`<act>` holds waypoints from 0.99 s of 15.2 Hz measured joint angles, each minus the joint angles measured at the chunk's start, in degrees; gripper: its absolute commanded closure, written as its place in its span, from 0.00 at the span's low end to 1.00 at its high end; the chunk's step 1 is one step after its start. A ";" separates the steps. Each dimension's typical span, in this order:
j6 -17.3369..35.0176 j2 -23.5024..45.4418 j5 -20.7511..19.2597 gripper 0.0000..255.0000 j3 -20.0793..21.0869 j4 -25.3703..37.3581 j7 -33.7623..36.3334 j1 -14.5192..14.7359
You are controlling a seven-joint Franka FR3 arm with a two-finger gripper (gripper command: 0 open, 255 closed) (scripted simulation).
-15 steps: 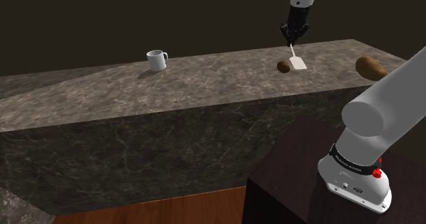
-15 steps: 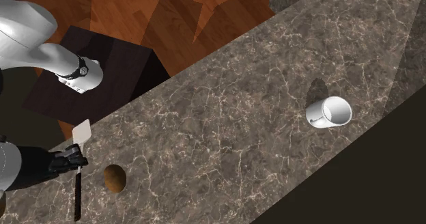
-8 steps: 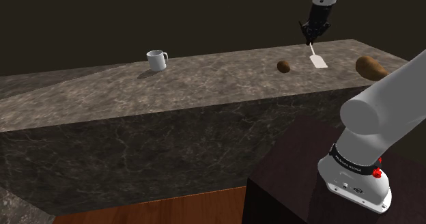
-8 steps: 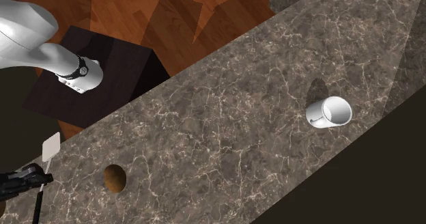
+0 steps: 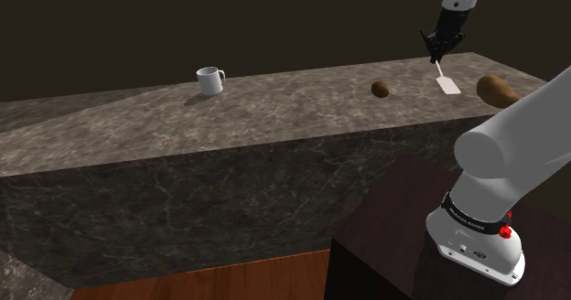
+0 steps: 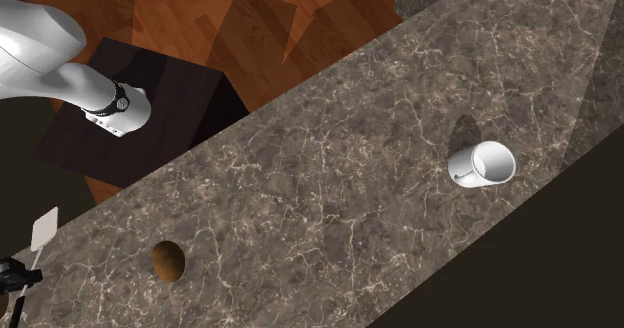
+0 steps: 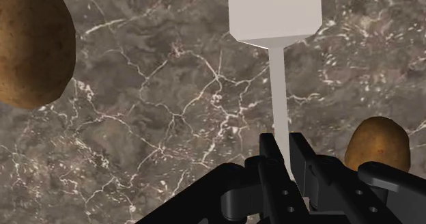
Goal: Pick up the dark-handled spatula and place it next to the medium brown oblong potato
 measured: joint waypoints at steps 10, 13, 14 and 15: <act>7.99 2.24 0.24 1.00 -0.99 -5.85 -0.59 -0.07; 10.37 2.92 0.34 1.00 -1.21 -7.58 -0.70 -0.06; 11.17 3.42 0.48 1.00 -1.39 -7.88 -0.91 -0.05; 11.93 3.78 0.58 1.00 -1.46 -8.31 -0.95 -0.01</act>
